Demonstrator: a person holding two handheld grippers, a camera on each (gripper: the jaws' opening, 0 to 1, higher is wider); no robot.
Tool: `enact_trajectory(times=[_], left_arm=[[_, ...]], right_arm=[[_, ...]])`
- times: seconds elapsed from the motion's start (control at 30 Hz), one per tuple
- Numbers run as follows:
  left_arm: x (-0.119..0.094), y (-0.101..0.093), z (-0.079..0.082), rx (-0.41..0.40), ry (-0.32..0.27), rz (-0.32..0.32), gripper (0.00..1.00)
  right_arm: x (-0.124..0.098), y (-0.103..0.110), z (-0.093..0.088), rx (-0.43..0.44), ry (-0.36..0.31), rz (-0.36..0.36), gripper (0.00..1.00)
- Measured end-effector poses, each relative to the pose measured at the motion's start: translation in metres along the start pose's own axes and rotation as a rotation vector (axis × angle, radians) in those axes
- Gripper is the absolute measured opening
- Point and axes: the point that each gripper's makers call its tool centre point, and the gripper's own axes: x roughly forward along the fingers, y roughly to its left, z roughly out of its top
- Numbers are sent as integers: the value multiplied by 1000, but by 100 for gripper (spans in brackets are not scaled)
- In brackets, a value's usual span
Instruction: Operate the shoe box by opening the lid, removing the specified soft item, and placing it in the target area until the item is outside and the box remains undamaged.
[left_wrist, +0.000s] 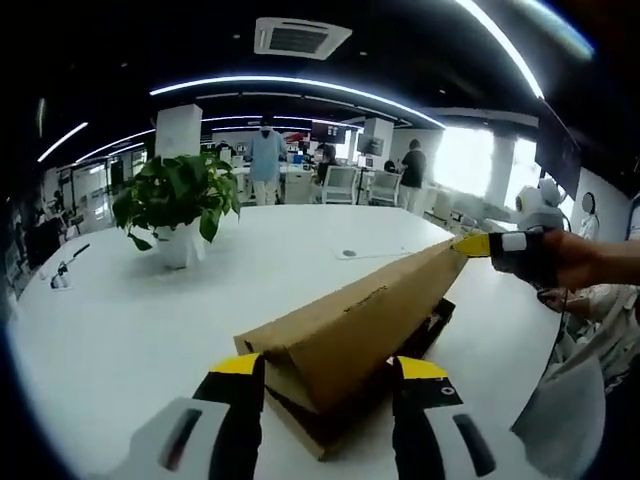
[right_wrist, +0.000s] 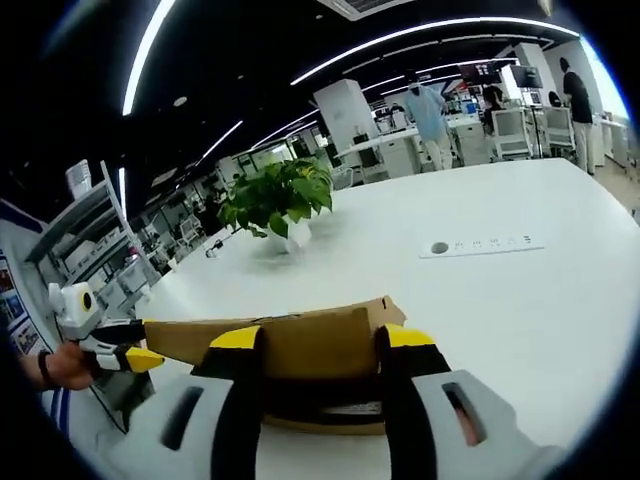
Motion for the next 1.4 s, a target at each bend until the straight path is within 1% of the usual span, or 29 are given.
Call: enact_trajectory(times=[0.17,0.3,0.37,0.43,0.6,0.67,0.7,0.73,0.87,0.9,1.03,1.23,1.27,1.33,1.4], left_arm=[[0,3,7,31,-11,19,48],[1,9,10,68,-14,48,44],[1,14,12,73,-19,66,38],[2,18,15,84,-27,83,35],[2,24,21,144,-25,136,29],[2,28,24,155,-28,159,24],[1,32,26,177,-26,185,22],[1,33,28,180,-32,192,19],[-1,41,32,150,-57,218,12],[-1,40,33,128,-65,206,12],[-2,38,38,146,-59,219,11],[-3,39,40,135,-59,222,11],[-4,39,41,134,-60,222,11],[-3,39,42,131,-60,223,11],[-3,41,44,127,-60,224,10]], right_arm=[[4,0,13,4,-13,6,41],[8,1,19,4,-19,10,41],[10,0,22,5,-22,13,41],[11,1,24,9,-25,19,42],[16,2,32,18,-34,28,42],[19,2,36,22,-36,31,42],[20,2,37,26,-38,32,42],[21,2,39,32,-42,32,42],[26,3,44,30,-49,34,42],[27,3,45,33,-49,37,43],[29,2,47,45,-49,46,43],[29,5,49,50,-52,50,43],[30,5,49,50,-50,58,44],[31,7,49,21,-47,80,46],[30,9,50,21,-47,102,49]])
